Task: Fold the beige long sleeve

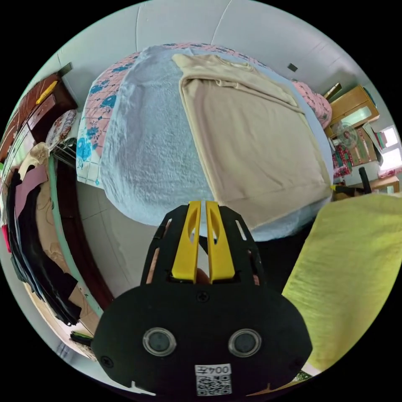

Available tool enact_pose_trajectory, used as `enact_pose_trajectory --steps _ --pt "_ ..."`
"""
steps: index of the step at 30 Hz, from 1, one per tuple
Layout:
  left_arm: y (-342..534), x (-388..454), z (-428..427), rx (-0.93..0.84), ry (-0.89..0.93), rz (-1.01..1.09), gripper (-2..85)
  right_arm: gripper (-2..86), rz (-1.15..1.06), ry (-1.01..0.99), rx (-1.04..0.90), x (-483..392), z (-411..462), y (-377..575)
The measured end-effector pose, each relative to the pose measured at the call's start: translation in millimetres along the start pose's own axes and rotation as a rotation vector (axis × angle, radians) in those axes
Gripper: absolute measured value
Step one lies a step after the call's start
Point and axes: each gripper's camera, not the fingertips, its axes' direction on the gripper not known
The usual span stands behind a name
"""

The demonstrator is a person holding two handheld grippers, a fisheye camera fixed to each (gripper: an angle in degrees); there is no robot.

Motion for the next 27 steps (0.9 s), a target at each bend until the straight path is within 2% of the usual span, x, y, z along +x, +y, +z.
enact_pose_trajectory --steps 6,10,15,19,25,27 --pt "47 0 8 -0.016 0.097 0.065 6.4 7.6 0.005 0.026 -0.044 -11 5 -14" --pt "54 -18 5 0.057 0.202 -0.013 7.3 7.7 -0.007 0.052 -0.059 -21 11 -20" --pt "58 -43 1 0.066 0.273 -0.048 7.6 8.0 0.004 0.056 -0.058 -26 17 -22" --pt "63 -67 -2 0.110 0.427 -0.108 7.8 8.6 0.044 0.007 -0.025 -23 22 -17" --pt "47 -68 5 0.052 0.367 -0.092 4.5 7.9 0.113 -0.156 0.019 -21 42 -16" --pt "43 -67 5 0.033 0.331 -0.084 3.3 5.5 0.119 -0.130 0.018 -25 49 -18"
